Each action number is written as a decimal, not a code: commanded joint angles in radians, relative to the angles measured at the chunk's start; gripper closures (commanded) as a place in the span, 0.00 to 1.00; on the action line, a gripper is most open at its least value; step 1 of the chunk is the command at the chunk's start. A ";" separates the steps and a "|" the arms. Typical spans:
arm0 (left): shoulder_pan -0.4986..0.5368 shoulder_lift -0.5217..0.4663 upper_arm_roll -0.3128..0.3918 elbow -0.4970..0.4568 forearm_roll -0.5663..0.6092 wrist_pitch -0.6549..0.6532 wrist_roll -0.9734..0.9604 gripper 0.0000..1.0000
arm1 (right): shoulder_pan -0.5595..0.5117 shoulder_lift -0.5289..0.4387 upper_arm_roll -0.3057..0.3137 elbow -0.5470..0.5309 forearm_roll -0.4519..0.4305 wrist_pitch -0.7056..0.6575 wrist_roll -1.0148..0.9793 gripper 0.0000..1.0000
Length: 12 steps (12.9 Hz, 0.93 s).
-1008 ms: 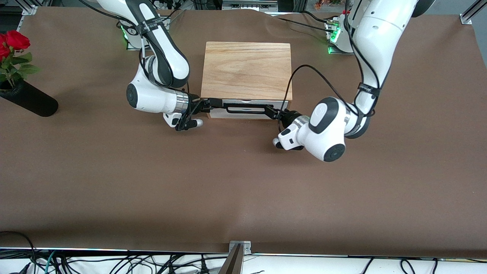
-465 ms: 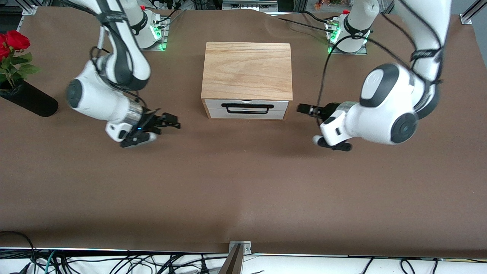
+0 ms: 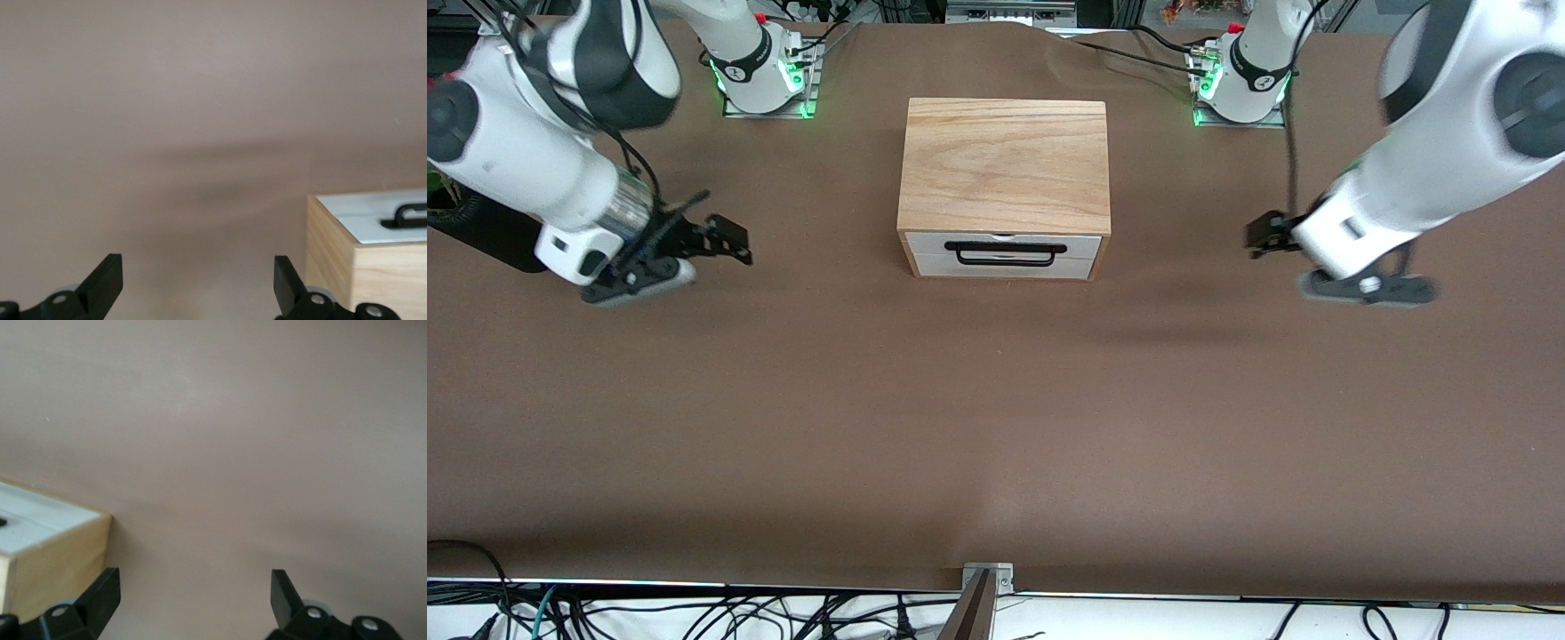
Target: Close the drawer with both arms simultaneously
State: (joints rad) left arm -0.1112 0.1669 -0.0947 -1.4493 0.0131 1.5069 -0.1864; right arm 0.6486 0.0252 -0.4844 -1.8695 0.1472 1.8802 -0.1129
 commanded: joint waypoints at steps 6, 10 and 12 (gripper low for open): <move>0.094 -0.171 0.029 -0.183 -0.068 0.016 0.123 0.00 | -0.227 -0.001 0.164 0.251 -0.143 -0.225 0.055 0.00; 0.085 -0.170 0.049 -0.174 -0.064 0.007 0.110 0.00 | -0.530 -0.004 0.455 0.265 -0.139 -0.245 0.062 0.00; 0.094 -0.159 0.047 -0.165 -0.061 0.006 0.114 0.00 | -0.531 0.007 0.455 0.297 -0.153 -0.268 0.064 0.00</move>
State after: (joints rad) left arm -0.0231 0.0222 -0.0519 -1.6001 -0.0381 1.5083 -0.1030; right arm 0.1408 0.0106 -0.0526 -1.6319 0.0030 1.6550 -0.0537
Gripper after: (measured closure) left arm 0.000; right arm 0.000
